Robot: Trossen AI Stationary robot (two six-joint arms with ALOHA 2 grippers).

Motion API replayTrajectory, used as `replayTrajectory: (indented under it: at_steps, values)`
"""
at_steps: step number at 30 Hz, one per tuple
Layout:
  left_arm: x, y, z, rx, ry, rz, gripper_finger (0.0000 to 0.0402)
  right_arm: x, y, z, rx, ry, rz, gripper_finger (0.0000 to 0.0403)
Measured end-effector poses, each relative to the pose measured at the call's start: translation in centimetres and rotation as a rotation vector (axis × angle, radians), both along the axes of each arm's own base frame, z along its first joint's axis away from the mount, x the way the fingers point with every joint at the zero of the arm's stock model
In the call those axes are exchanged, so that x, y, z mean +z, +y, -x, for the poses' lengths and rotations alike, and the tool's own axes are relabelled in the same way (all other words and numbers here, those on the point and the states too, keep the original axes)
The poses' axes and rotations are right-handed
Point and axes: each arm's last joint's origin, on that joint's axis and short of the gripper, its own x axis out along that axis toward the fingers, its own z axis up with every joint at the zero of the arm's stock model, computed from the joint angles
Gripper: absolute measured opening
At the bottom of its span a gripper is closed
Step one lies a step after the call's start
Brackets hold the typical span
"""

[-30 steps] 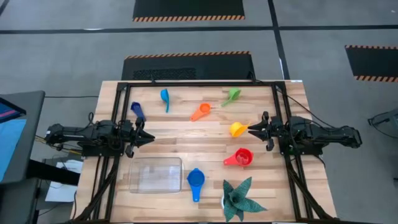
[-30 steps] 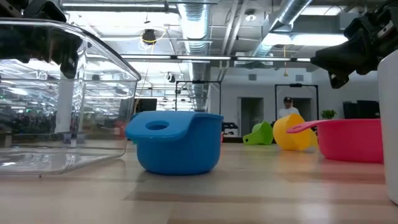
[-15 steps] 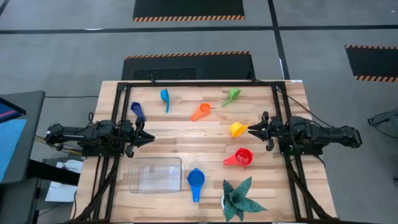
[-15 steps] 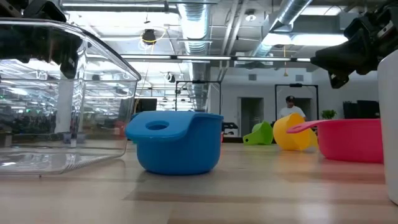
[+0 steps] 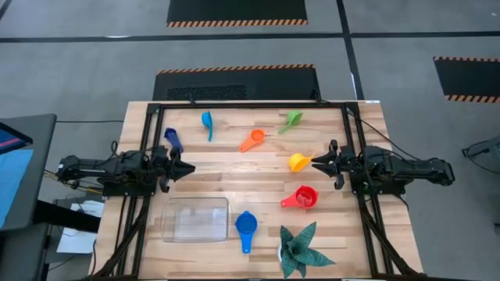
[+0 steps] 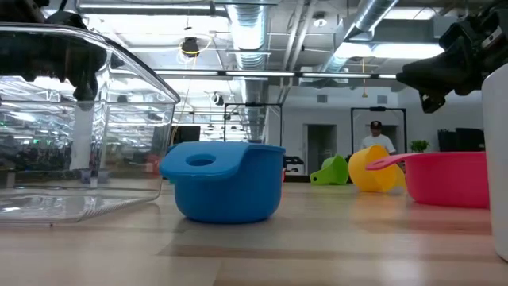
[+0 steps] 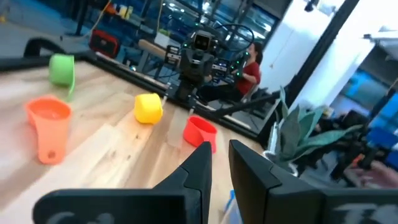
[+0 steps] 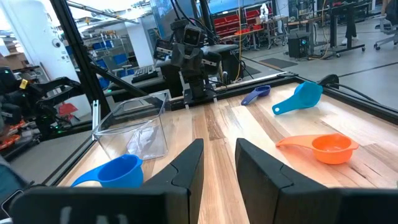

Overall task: Nest measuring cups in basket
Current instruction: Put the red measuring cup into the transparent bin

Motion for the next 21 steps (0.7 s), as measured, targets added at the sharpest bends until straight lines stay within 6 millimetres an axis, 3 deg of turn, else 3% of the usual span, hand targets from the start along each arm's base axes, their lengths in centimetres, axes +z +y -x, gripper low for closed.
replayTrajectory:
  at_steps: [7,21]
  values:
    - [0.0,0.02,0.0,0.0,0.001,0.147,0.0046,0.09,-0.06,0.0,-0.011,-0.006,0.039,0.0118]
    - [0.29,0.79,0.12,0.27,-0.039,0.094,0.0046,0.45,-0.08,0.02,-0.01,-0.046,0.016,0.0118]
